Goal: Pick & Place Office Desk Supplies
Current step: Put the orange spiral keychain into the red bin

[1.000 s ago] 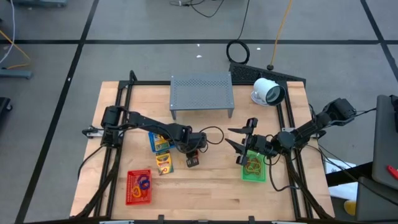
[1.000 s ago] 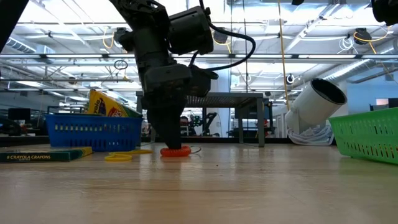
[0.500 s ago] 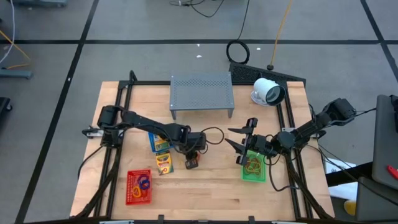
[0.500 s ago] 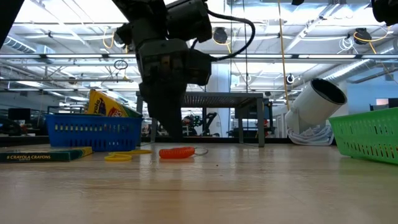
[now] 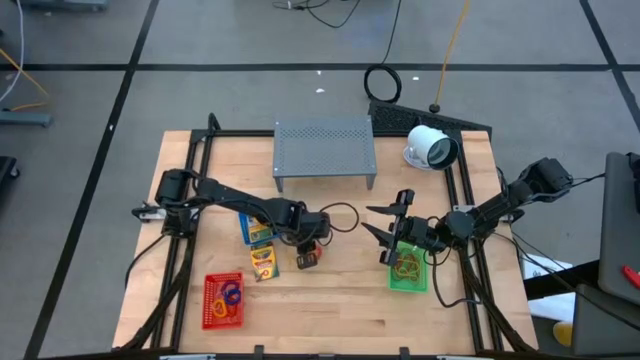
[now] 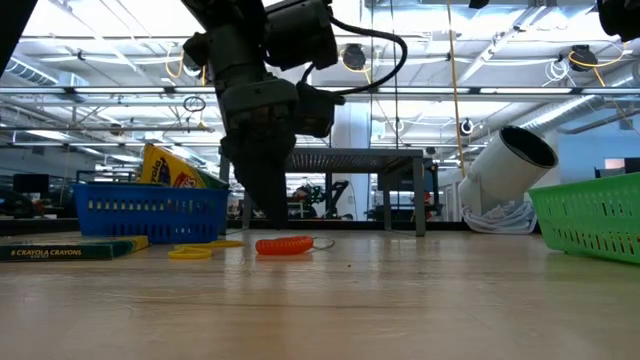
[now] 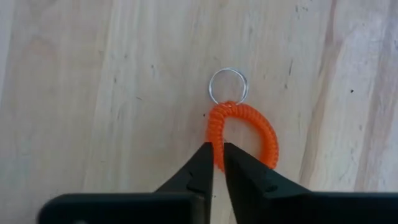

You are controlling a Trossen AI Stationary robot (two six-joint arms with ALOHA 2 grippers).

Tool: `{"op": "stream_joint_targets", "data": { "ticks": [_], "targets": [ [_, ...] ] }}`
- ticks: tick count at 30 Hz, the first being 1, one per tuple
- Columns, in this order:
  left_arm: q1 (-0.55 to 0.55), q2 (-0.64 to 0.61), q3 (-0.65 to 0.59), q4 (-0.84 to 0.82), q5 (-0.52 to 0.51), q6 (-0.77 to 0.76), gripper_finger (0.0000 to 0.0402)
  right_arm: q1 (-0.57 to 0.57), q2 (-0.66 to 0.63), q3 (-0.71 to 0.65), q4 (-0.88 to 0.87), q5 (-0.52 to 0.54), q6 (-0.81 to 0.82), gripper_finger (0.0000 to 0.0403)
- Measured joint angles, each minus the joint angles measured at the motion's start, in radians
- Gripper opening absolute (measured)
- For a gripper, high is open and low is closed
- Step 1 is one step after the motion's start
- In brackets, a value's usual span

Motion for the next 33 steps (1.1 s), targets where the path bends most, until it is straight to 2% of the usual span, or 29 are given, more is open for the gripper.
{"op": "stream_joint_targets", "data": {
  "ticks": [7, 13, 18, 33],
  "targets": [
    [0.000, 0.000, 0.000, -0.008, -0.001, -0.027, 0.0114, 0.000, 0.000, 0.000, 0.000, 0.000, 0.000, 0.0169],
    [0.000, -0.001, 0.000, -0.009, -0.037, -0.041, 0.0148, 0.000, 0.000, 0.000, -0.001, 0.000, 0.000, 0.0169],
    [0.000, -0.001, 0.000, -0.010, -0.063, -0.053, 0.0160, 0.000, 0.000, 0.000, -0.001, 0.000, 0.000, 0.0169],
    [-0.016, 0.055, 0.000, 0.022, -0.064, -0.101, 0.0161, 0.000, 0.000, 0.000, -0.009, 0.000, -0.001, 0.0169]
  ]
}}
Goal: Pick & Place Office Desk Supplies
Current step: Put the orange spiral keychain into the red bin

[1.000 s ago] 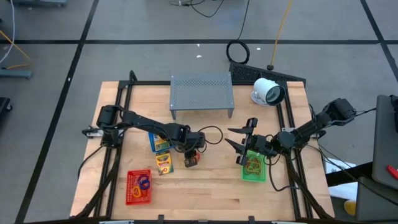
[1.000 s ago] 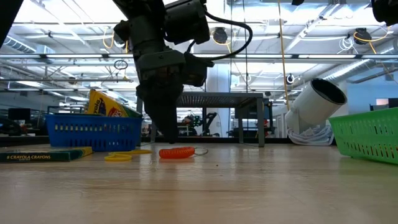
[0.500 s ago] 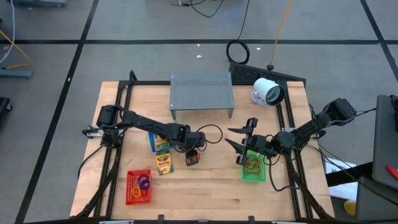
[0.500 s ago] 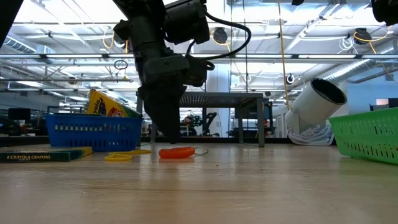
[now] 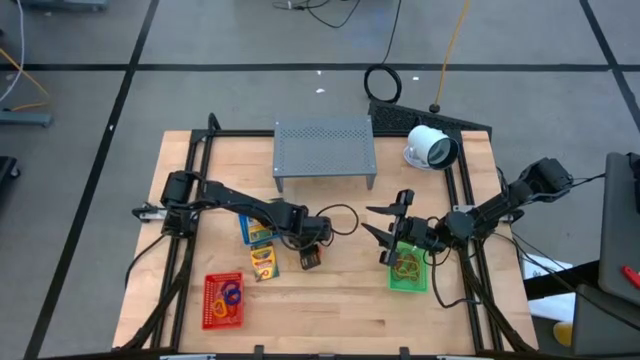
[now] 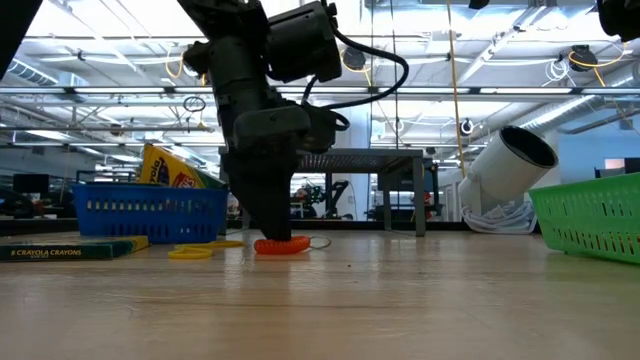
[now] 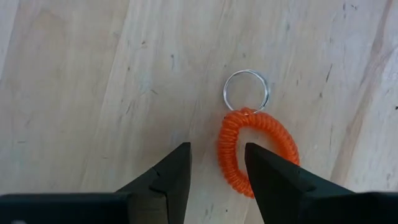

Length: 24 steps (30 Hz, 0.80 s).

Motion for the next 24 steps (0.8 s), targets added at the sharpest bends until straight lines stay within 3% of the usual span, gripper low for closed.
{"op": "stream_joint_targets", "data": {
  "ticks": [10, 13, 17, 24],
  "targets": [
    [0.000, 0.057, 0.003, -0.004, 0.020, -0.003, 0.0150, 0.000, 0.000, 0.000, 0.001, 0.001, 0.000, 0.0169],
    [-0.001, 0.057, 0.002, -0.005, 0.015, 0.001, 0.0112, 0.000, 0.000, 0.000, 0.001, 0.001, 0.000, 0.0169],
    [0.000, 0.039, -0.002, -0.010, 0.002, 0.028, 0.0025, 0.000, 0.000, 0.000, 0.001, 0.002, 0.000, 0.0169],
    [-0.006, 0.004, -0.003, -0.011, 0.012, 0.039, 0.0007, 0.000, 0.000, 0.000, 0.001, 0.003, 0.000, 0.0169]
  ]
}}
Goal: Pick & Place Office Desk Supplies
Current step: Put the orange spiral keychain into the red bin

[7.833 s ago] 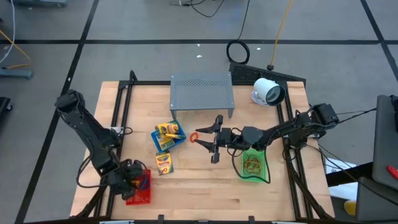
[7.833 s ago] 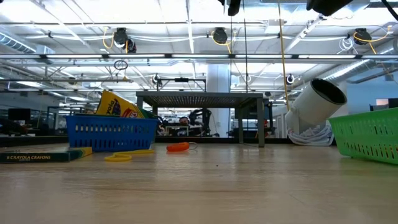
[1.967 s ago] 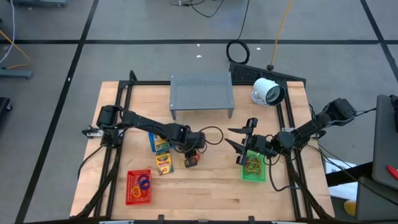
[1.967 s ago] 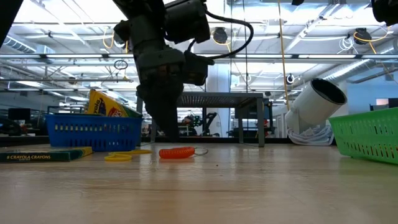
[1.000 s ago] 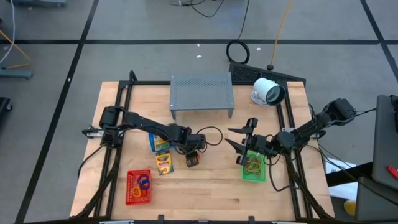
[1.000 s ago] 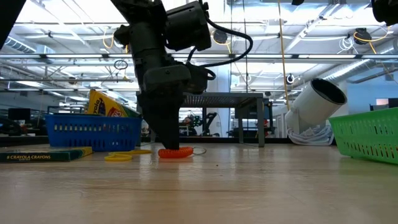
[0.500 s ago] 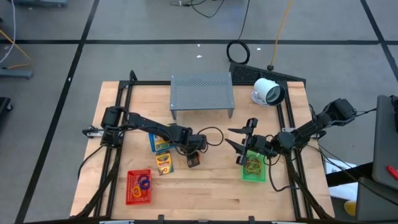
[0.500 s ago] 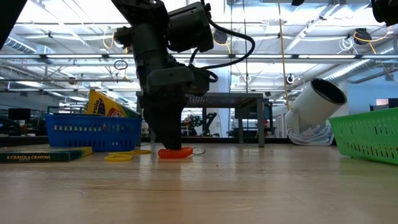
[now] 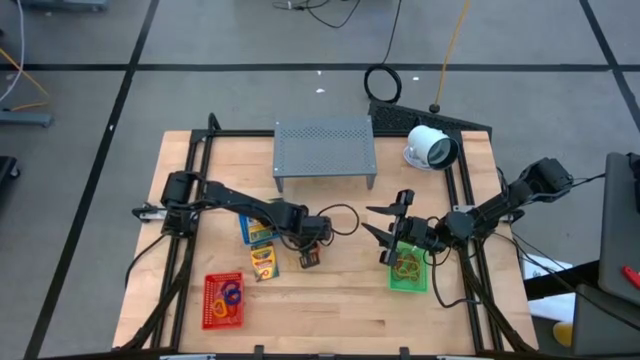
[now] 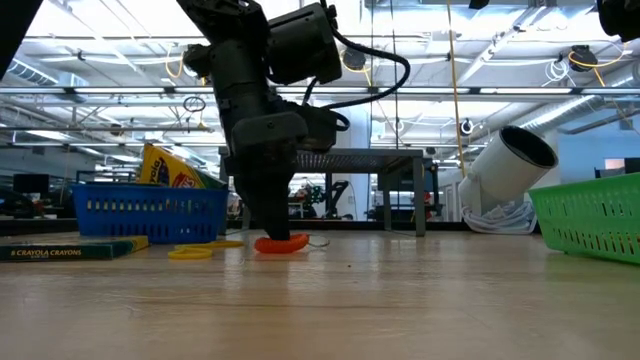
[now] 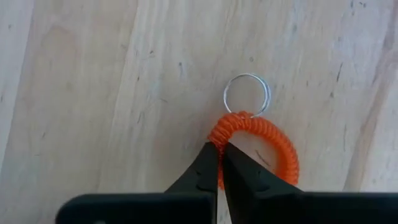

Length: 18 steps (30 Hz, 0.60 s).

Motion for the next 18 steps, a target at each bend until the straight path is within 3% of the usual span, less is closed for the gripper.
{"op": "stream_joint_targets", "data": {
  "ticks": [6, 18],
  "targets": [
    [-0.014, -0.094, -0.003, 0.026, 0.039, 0.002, 0.0005, 0.000, 0.000, 0.000, 0.000, 0.001, 0.000, 0.0169],
    [-0.058, -0.398, 0.000, 0.099, -0.026, 0.058, 0.0004, 0.000, 0.000, 0.000, 0.000, 0.001, 0.000, 0.0169]
  ]
}}
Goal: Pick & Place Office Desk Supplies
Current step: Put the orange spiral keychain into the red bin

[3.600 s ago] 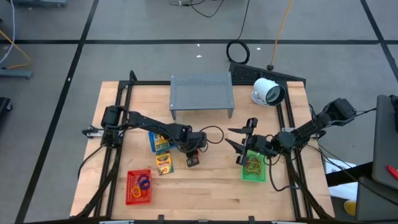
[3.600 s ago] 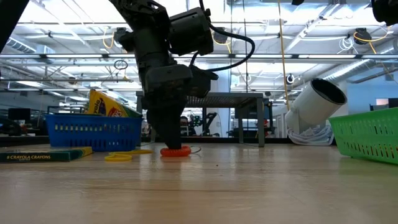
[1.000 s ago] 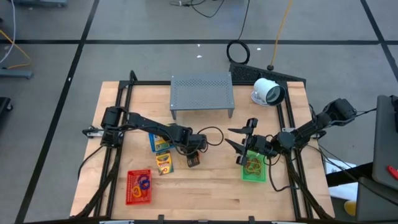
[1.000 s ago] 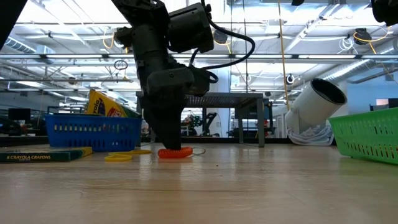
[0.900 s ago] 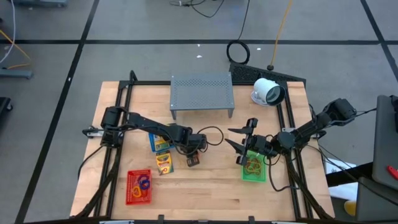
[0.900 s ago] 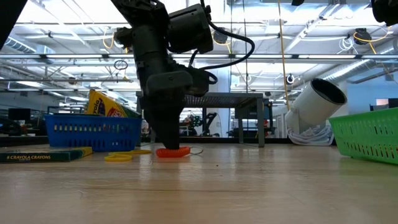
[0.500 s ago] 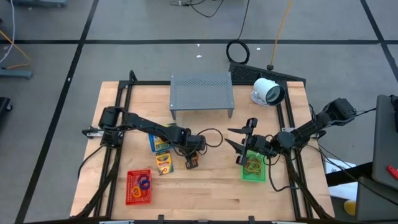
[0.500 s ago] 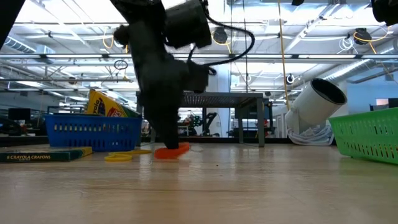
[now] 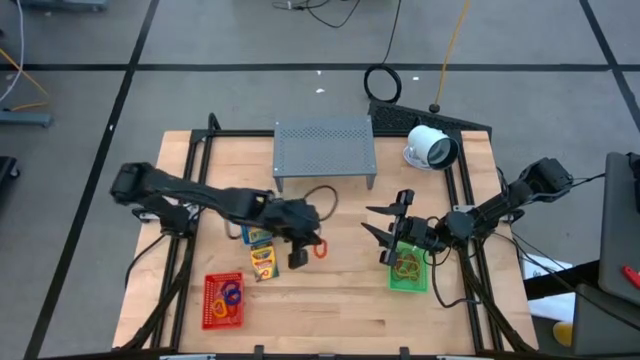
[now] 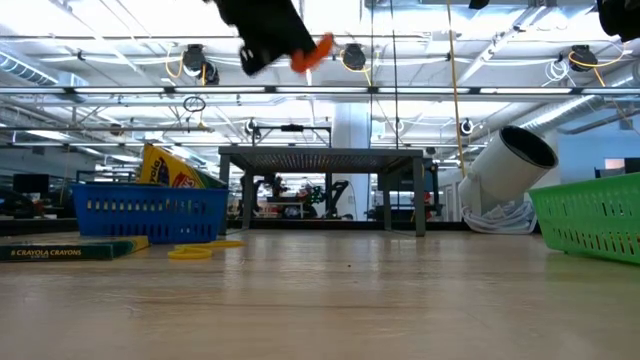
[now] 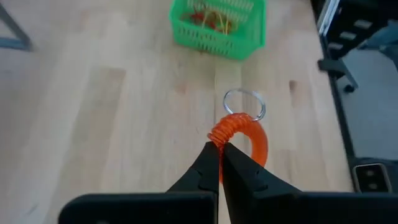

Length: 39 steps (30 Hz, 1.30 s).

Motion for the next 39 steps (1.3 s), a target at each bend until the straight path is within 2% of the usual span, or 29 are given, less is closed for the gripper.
{"op": "stream_joint_targets", "data": {
  "ticks": [6, 11, 18, 21, 27, 34, 39],
  "targets": [
    [-0.066, -0.153, 0.000, -0.143, -0.068, -0.069, 0.0004, 0.000, 0.000, 0.000, 0.000, 0.003, 0.001, 0.0169],
    [-0.150, -0.246, 0.001, -0.322, -0.163, -0.201, 0.0004, 0.000, 0.000, 0.000, -0.001, 0.005, 0.002, 0.0169],
    [-0.298, -0.285, 0.002, -0.633, -0.254, -0.533, 0.0004, 0.000, 0.000, 0.000, 0.000, 0.006, 0.017, 0.0169],
    [-0.375, -0.287, 0.002, -0.750, -0.247, -0.699, 0.0004, -0.002, 0.000, 0.000, 0.000, 0.005, 0.018, 0.0169],
    [-0.526, -0.289, 0.002, -0.865, -0.226, -0.972, 0.0004, -0.025, 0.000, 0.000, -0.002, 0.002, 0.056, 0.0169],
    [-0.653, -0.289, -0.094, -0.847, -0.189, -1.226, 0.0004, -0.039, 0.000, 0.000, -0.022, 0.000, 0.082, 0.0169],
    [-0.711, -0.294, -0.279, -0.624, -0.149, -1.333, 0.0004, -0.039, 0.000, 0.000, -0.024, 0.000, 0.083, 0.0169]
  ]
}}
